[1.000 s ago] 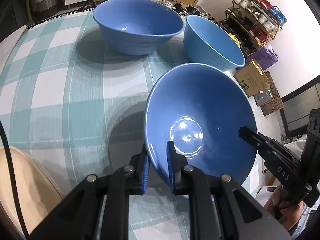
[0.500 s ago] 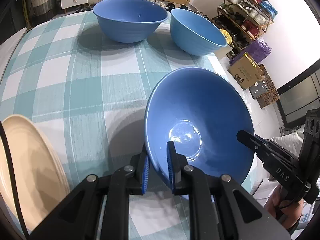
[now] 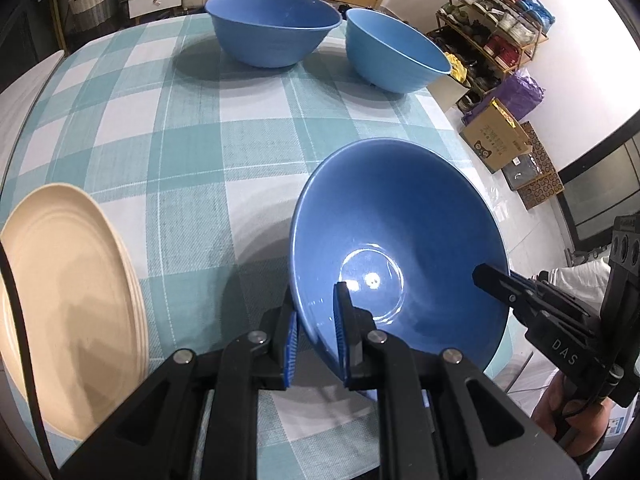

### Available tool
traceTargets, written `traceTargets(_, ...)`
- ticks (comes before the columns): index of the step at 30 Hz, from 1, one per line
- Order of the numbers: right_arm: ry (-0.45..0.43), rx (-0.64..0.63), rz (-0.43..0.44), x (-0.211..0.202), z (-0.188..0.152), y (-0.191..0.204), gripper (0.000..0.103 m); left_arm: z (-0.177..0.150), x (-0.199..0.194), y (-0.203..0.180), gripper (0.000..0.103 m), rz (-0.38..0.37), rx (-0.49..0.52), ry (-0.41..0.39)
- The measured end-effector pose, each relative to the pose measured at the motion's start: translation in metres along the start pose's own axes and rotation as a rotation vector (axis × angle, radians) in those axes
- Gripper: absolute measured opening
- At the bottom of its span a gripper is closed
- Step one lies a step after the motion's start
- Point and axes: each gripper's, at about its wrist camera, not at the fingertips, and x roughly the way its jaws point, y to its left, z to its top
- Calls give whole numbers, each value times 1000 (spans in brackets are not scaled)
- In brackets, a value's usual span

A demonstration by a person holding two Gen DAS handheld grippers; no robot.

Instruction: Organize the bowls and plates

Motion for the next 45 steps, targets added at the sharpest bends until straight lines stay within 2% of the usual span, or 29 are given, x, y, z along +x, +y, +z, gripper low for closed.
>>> traceTargets(17,21,-30,-1,0,-2,7,14,-2,-3,10,14,5,-17,-12)
traceTargets(20,0,-19,-14,-4,-1,5,22,-1,-7,14,15,11,-20,-36)
traceTargets(22,-29,-15,-24,-10,0,3,37,-1,-10,18,15,1,-41,-48)
traceTargets(23,-41,-14,-36,-13,1,2,53,-1,-12,20,15,-5,-50,-53)
traceTargets(24,-60,-14,-46,-16,1,0,60,-1,-15,22,16,-13,-64,-63)
traceTargets(28,-127,-5,-49,-31,4,-4,61,2,-27,28,24,-8,-79,-105)
traceTargets(34,-196,-2,-21,-52,13,-4,70,6,-46,32,25,17,-85,-175)
traceTargets(35,-206,-11,-22,-54,15,-2,70,7,-50,32,28,31,-85,-195)
traceTargets(36,-217,-24,-25,-57,17,1,70,7,-54,31,38,52,-81,-221)
traceTargets(38,-239,-48,-22,-63,21,8,70,10,-60,28,49,93,-53,-276)
traceTargets(40,-263,-76,-19,-67,25,15,71,11,-64,20,49,142,-7,-329)
traceTargets(43,-297,-132,-27,-69,31,30,73,13,-64,18,49,135,4,-340)
traceTargets(45,-309,-155,-14,-70,34,37,74,14,-65,16,51,160,6,-346)
